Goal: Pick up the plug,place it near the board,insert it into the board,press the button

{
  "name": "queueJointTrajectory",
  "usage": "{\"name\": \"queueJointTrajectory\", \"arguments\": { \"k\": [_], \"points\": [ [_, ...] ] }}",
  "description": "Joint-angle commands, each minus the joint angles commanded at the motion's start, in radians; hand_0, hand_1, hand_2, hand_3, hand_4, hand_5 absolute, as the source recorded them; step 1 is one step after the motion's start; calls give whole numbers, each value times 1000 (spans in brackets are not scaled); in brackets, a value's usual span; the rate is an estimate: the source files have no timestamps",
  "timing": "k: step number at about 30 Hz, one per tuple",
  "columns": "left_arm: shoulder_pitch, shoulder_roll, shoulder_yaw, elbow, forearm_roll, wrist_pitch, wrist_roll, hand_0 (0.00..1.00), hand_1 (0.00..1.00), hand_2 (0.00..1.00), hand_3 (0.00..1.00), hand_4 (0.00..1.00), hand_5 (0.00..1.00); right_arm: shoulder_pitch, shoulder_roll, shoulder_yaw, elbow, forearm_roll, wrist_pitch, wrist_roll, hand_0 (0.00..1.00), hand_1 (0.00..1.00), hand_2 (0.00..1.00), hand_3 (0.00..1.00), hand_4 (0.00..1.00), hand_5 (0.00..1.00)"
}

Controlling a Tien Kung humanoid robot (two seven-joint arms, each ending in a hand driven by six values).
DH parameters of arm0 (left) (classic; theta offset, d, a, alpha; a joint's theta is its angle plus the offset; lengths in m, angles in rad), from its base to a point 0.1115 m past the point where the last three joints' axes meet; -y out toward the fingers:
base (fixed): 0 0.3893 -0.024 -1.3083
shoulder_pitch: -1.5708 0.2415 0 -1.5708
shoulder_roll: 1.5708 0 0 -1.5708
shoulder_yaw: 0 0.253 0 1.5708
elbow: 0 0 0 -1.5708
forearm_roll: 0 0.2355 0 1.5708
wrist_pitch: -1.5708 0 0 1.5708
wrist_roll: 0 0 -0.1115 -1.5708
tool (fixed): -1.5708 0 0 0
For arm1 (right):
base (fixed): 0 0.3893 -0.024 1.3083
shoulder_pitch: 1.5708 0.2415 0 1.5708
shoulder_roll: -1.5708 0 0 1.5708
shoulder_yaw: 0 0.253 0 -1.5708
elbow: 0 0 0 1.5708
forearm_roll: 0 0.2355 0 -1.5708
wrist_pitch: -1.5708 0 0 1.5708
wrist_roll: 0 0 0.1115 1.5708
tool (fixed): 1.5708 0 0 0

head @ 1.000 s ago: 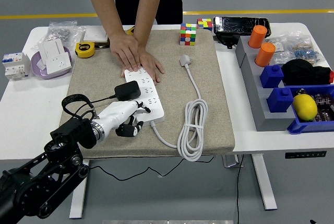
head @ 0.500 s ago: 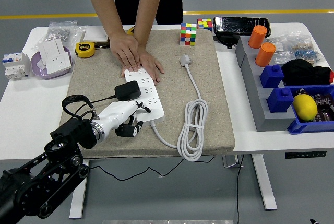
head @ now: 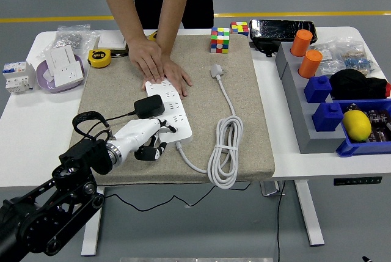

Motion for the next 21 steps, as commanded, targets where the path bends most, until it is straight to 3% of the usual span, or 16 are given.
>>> {"name": "queueJointTrajectory", "arguments": {
  "k": [5,6,10,11,12,17,18,21],
  "points": [
    [-1,2,-23,-30,-2,25,-16,143,24,149,722,507,2,2,0,0,0,1,0,0,824,760,755,791,998,916],
    [-1,4,-28,-40,-3,30,-21,143,24,147,664,482,2,2,0,0,0,1,0,0,824,760,756,791,998,917],
    [-7,9,-49,-84,-69,70,-55,143,24,147,664,482,2,2,1,1,0,-1,0,-1,824,760,756,791,998,917],
    [-12,9,-59,-96,-102,90,-72,143,24,147,664,482,2,2,1,0,0,0,0,-1,824,760,756,791,998,917],
    [-16,7,-67,-105,-134,110,-89,205,52,145,597,428,2,1,1,-2,0,0,0,-1,824,759,756,791,998,916],
    [-38,-13,-118,-114,-237,215,-169,205,52,145,597,428,2,1,1,-8,0,1,1,-1,824,759,756,791,998,916],
    [-43,-18,-127,-108,-256,219,-178,315,388,337,505,562,2,0,1,-8,0,2,1,-1,824,761,756,791,998,916],
    [-60,-33,-147,-74,-312,222,-198,315,388,337,505,562,2,-2,1,-9,0,-1,2,-3,824,761,756,791,998,916]
  ]
}}
